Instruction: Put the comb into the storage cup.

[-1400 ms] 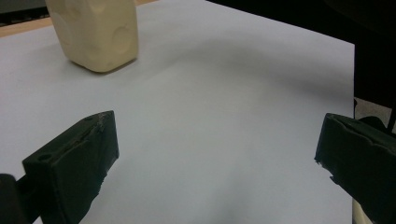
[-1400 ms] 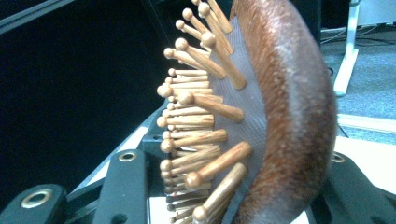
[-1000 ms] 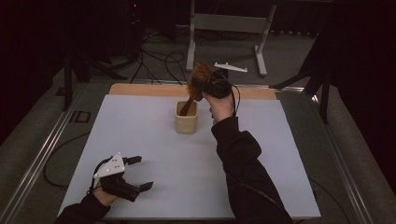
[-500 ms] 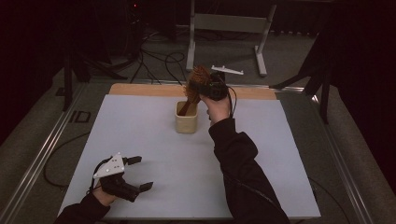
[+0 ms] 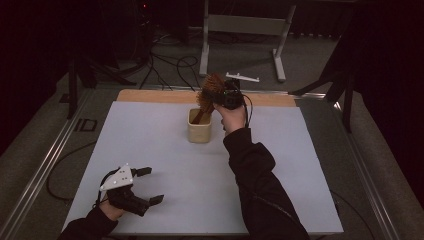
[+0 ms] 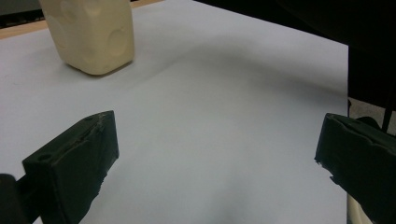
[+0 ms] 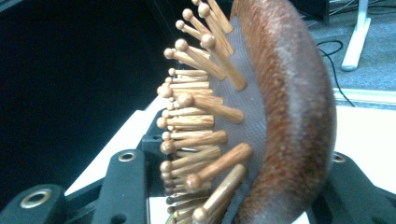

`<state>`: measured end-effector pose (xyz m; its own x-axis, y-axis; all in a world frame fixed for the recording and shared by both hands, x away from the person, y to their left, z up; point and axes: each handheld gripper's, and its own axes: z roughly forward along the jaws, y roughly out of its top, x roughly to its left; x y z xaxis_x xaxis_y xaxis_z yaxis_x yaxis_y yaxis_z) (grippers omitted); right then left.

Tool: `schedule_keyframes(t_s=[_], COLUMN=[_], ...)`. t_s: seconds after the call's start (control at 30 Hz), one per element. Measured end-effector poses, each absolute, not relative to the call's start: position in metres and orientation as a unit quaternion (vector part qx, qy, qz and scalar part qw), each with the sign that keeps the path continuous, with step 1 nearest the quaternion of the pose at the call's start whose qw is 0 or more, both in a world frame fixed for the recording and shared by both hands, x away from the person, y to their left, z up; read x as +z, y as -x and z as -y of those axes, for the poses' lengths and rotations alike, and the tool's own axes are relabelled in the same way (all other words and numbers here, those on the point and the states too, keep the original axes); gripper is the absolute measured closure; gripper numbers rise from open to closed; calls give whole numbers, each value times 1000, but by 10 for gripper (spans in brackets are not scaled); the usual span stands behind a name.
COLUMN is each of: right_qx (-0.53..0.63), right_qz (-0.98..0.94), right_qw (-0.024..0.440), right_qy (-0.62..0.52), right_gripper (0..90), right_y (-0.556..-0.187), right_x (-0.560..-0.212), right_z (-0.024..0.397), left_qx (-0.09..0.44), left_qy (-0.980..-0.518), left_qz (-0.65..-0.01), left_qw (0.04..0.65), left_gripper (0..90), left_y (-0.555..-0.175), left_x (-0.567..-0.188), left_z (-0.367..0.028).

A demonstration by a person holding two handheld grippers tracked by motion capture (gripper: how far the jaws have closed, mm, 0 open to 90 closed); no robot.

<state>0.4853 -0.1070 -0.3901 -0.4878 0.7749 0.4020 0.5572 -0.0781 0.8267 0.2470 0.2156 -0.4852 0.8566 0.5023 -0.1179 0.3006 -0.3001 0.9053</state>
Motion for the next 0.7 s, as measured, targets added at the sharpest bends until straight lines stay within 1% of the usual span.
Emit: schedule_keyframes(t_s=[0.47, 0.7], right_qx=[534, 532], right_qz=[-675, -680], right_qw=[86, 89], right_qy=[-501, -496], right_gripper=[500, 479], right_y=[-487, -482], right_x=[-403, -406], right_z=[107, 106], left_qx=[92, 91], left_qy=[-801, -802], left_qz=[-252, -251], left_qw=[536, 535], left_gripper=[1, 1], left_y=[-247, -247], left_x=[-486, -487], left_z=[-216, -215])
